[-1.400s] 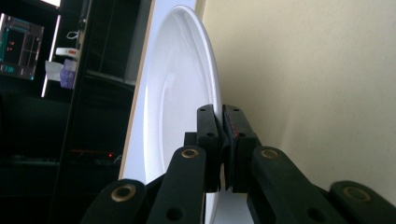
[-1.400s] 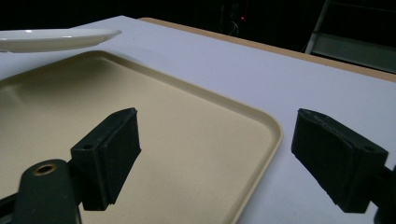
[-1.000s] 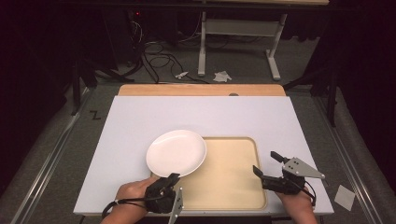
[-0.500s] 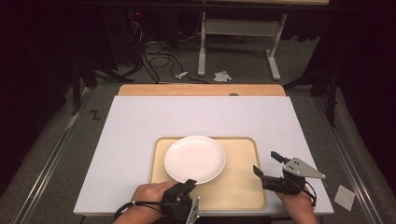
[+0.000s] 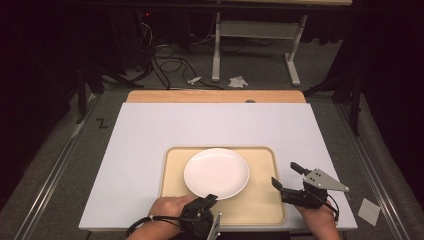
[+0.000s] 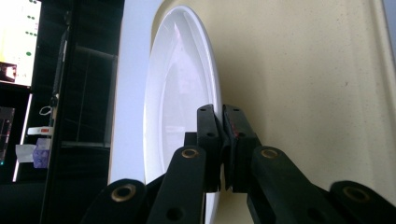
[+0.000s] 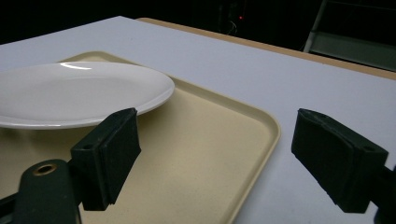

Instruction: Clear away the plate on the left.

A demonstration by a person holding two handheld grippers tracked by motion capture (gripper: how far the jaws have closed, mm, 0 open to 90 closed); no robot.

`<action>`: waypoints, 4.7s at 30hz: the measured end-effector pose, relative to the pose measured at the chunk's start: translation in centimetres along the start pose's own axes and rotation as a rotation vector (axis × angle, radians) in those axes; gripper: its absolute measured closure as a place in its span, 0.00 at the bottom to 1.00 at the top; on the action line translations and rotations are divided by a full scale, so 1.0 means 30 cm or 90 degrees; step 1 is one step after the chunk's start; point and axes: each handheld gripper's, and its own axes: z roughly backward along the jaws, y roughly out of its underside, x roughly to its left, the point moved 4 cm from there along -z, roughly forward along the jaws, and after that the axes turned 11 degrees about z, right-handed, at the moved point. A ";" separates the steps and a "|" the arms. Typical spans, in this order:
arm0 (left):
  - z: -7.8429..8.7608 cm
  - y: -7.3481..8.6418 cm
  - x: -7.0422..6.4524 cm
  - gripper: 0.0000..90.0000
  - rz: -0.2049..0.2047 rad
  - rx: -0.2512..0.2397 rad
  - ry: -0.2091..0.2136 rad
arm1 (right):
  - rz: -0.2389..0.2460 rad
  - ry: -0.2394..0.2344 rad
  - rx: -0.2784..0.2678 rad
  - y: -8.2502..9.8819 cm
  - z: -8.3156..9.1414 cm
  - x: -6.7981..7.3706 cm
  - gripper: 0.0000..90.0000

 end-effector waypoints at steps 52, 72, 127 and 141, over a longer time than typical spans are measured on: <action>-0.055 0.007 -0.082 0.91 -0.002 0.013 0.107 | 0.001 -0.006 0.000 0.000 0.001 0.003 0.18; -0.053 0.018 -0.059 0.70 0.066 0.010 0.148 | -0.001 -0.009 0.003 0.001 0.000 0.008 0.18; 0.147 0.549 0.352 0.17 0.622 -0.042 -0.010 | -0.001 -0.002 0.001 0.002 0.003 0.002 0.18; 0.241 0.670 0.383 0.00 0.725 -0.073 -0.083 | -0.007 0.003 0.001 0.000 0.004 0.000 0.18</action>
